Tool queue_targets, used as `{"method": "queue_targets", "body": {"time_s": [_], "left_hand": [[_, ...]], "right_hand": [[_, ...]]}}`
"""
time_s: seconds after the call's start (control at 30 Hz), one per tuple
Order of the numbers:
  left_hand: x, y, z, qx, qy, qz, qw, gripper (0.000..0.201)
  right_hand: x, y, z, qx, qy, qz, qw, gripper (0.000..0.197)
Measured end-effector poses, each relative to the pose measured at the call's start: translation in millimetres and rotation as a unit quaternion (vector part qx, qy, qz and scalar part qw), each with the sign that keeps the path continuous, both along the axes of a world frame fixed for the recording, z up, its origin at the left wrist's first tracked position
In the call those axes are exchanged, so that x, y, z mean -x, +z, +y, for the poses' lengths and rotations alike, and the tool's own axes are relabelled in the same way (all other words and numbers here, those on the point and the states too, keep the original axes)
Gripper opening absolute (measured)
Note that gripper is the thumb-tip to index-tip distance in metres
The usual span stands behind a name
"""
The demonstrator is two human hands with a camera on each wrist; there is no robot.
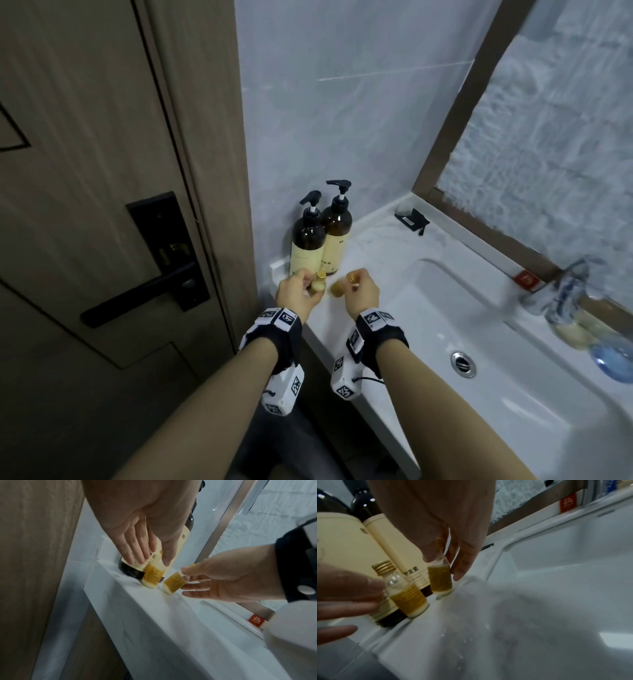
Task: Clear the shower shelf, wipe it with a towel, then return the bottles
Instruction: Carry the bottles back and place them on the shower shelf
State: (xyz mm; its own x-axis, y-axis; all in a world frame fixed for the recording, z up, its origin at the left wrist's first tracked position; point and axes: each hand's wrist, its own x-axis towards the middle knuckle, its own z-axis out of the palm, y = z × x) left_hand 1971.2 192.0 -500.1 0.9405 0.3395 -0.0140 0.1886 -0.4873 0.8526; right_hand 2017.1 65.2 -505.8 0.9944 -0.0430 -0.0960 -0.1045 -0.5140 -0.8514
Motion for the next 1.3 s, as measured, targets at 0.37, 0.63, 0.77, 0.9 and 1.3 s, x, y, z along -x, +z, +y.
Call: {"method": "queue_targets", "body": {"time_s": [0.37, 0.63, 0.77, 0.9, 1.3], "left_hand": [[23, 16, -11, 0.135, -0.047, 0.099, 0.985, 0.040], [35, 4, 28, 0.068, 0.020, 0.070, 0.995, 0.020], [35, -4, 44, 0.037, 0.035, 0.070, 0.996, 0.035], [33, 0, 45, 0.066, 0.024, 0.063, 0.996, 0.044], [21, 13, 18, 0.155, -0.009, 0.039, 0.987, 0.027]], "right_hand": [[20, 24, -4, -0.156, 0.161, 0.176, 0.959, 0.041], [2, 5, 26, 0.057, 0.094, 0.074, 0.991, 0.058], [-2, -5, 35, 0.038, 0.077, 0.074, 0.994, 0.045], [1, 1, 26, -0.076, 0.122, 0.147, 0.979, 0.040], [-6, 40, 15, -0.206, 0.065, 0.161, 0.963, 0.027]]}}
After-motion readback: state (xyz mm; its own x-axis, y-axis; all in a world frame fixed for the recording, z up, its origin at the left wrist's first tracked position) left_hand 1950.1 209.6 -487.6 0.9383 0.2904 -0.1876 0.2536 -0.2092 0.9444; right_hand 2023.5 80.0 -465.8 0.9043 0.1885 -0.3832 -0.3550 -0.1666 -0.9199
